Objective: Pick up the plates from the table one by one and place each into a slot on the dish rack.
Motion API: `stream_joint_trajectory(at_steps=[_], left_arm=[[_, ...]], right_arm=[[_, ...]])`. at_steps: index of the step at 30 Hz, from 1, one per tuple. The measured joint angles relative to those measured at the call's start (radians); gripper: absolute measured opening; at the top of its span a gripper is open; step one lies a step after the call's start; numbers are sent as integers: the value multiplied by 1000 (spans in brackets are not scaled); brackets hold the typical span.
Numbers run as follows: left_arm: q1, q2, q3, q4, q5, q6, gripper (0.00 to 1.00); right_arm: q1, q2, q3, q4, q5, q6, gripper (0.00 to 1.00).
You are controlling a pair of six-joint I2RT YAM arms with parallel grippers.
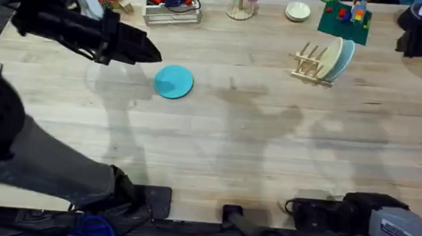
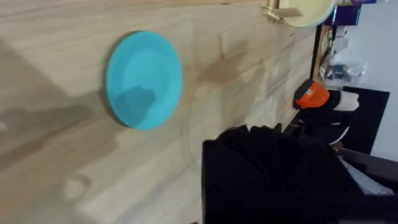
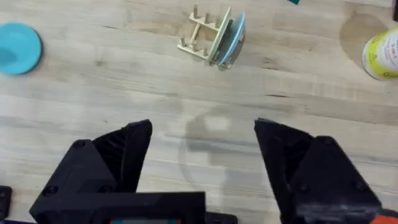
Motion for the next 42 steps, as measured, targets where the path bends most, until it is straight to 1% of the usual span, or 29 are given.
stream_joint_trajectory(at_steps=[3, 7, 15, 21, 22, 25, 33, 42], left_arm=[[0, 60, 0, 34, 1, 6, 42], [0, 119, 0, 49, 1, 13, 42], [0, 196, 0, 65, 1, 43, 42], [0, 212, 0, 86, 0, 52, 42], [0, 237, -1, 102, 0, 54, 41], [0, 249, -1, 105, -4, 54, 43], [0, 249, -1, 107, -13, 54, 42], [0, 250, -1, 147, -30, 48, 43]], right_arm=[[0, 0, 0, 0, 0, 0, 993], [0, 0, 0, 0, 0, 0, 993], [0, 0, 0, 0, 0, 0, 993], [0, 0, 0, 0, 0, 0, 995], [0, 0, 0, 0, 0, 0, 995], [0, 0, 0, 0, 0, 0, 994], [0, 0, 0, 0, 0, 0, 993], [0, 0, 0, 0, 0, 0, 995]])
